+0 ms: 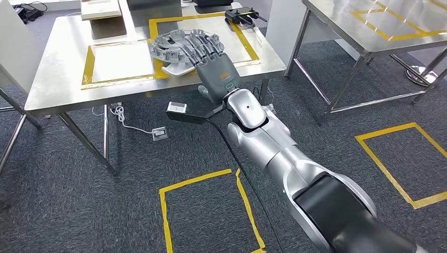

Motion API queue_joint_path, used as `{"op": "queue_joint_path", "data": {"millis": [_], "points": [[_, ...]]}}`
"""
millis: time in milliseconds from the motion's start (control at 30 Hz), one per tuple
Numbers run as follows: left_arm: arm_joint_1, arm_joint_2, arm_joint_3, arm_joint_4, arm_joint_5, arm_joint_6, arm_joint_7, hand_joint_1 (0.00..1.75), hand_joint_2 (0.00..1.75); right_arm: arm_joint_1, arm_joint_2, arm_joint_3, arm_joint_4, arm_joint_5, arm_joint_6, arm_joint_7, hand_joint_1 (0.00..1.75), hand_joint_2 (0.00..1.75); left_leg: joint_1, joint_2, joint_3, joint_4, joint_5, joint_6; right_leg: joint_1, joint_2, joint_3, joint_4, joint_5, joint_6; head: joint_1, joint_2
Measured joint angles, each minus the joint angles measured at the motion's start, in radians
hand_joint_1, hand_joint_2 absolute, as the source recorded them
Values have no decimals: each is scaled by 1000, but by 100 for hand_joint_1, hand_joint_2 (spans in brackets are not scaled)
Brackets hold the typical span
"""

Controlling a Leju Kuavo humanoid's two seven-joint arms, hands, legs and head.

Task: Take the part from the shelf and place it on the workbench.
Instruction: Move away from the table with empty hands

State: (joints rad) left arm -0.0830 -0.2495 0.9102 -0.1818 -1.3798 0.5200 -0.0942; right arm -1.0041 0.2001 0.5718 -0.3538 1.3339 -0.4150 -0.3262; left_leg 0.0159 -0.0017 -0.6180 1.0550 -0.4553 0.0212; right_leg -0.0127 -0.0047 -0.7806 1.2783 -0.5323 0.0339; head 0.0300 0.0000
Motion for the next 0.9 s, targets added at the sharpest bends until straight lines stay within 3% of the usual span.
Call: {"op": "queue_joint_path", "data": {"millis": [33, 67, 133, 200, 233, 300, 367, 433, 500, 533, 567, 600, 667, 733, 833, 867, 900], "points": [[0, 0, 0, 0, 0, 0, 0, 0, 0, 1, -1, 0, 1, 0, 0, 0, 0, 175, -3, 0, -16, 0, 12, 1, 2, 0, 2, 35, -9, -3, 0, 0], [0, 0, 0, 0, 0, 0, 0, 0, 0, 2, -1, 0, 2, 0, 0, 0, 0, 175, -6, 0, -32, 1, 24, 2, 5, 1, 22, 34, 2, -10, 0, 0], [0, -1, 0, 0, 0, 0, 0, 0, 0, 1, -2, 0, 3, 0, 0, 0, 0, 175, -12, -1, -58, 0, 47, 3, 18, 4, 116, -70, 34, -37, 1, 0], [0, -6, 0, 0, 0, 0, 0, 0, 0, -1, -1, 0, 1, 0, -1, 0, 0, 175, -12, 1, -71, -6, 68, -4, 33, 2, 208, -202, 29, -67, -2, 0], [0, -8, 1, 0, 0, 0, 0, 0, 0, -3, -1, 0, 1, -1, -1, 0, 0, 175, -6, 3, -72, -11, 78, -10, 39, 1, 229, -240, 22, -76, -1, 0], [0, -12, 1, 1, 0, 1, 0, 0, 0, -7, -2, 0, 1, -1, -1, 0, 0, 175, 1, 5, -70, -28, 98, -24, 46, -1, 234, -268, 42, -83, 3, 0], [1, -12, 1, 2, 0, 1, 0, 0, 0, -10, -1, 1, 1, -1, -1, 0, 0, 175, -1, 4, -77, -25, 84, -33, 40, -4, 232, -297, 76, -87, 4, 0], [2, -10, 1, 2, 0, 1, 0, 0, 0, -10, 0, 1, 1, 0, 0, 0, 0, 175, -2, 1, -102, 51, 5, -42, 31, -8, 218, -315, 106, -83, 2, 0], [2, -7, 1, 2, 0, 1, 0, 0, 0, -8, 0, 1, 1, 0, 0, -2, 0, 175, 2, 1, -129, 174, -73, -54, 26, -9, 191, -313, 127, -80, 1, 0], [2, -4, 1, 2, 0, 1, 0, 0, 0, -6, 0, 1, 1, 0, 0, -2, 0, 175, 4, 1, -130, 215, -84, -60, 23, -9, 175, -310, 137, -77, 1, 0], [2, -2, 1, 2, 0, 1, 0, 0, 0, -5, 0, 1, 2, 0, 0, -3, 0, 175, 7, 1, -115, 225, -76, -65, 19, -10, 158, -305, 147, -73, 0, 0], [2, -1, 1, 2, 0, 1, 0, 0, 0, -4, 0, 1, 2, 0, 0, -3, 0, 175, 9, 2, -81, 198, -55, -72, 14, -10, 141, -297, 154, -67, 0, 0], [1, 0, 1, 2, 0, 1, 0, 0, 0, -4, 0, 1, 2, 0, 0, -3, 0, 175, 13, 2, 12, 76, -37, -84, 6, -10, 109, -277, 166, -53, -2, 0], [0, -1, 1, 2, 0, 1, 0, 0, 0, -4, 0, 1, 2, 0, 0, -3, 0, 175, 11, -3, 60, 1, -50, -75, 6, -9, 90, -261, 177, -40, -5, 0], [2, -1, 1, 2, 0, 1, 0, 0, 0, -2, -1, 1, 3, 0, 0, -2, 0, 175, 9, -6, 48, 0, -44, -42, 7, -7, 81, -259, 194, -25, -6, 0], [2, -1, 1, 2, 0, 1, 0, 0, 0, -2, -2, 1, 4, 0, 0, -1, 0, 175, 9, -5, 40, 0, -35, -32, 5, -6, 74, -249, 180, -20, -4, 0], [2, -1, 2, 2, 0, 1, 0, 0, 0, -2, -3, 1, 4, 0, 0, -1, 0, 175, 10, -4, 29, -1, -25, -23, 3, -5, 61, -219, 147, -15, -3, 0]]}}
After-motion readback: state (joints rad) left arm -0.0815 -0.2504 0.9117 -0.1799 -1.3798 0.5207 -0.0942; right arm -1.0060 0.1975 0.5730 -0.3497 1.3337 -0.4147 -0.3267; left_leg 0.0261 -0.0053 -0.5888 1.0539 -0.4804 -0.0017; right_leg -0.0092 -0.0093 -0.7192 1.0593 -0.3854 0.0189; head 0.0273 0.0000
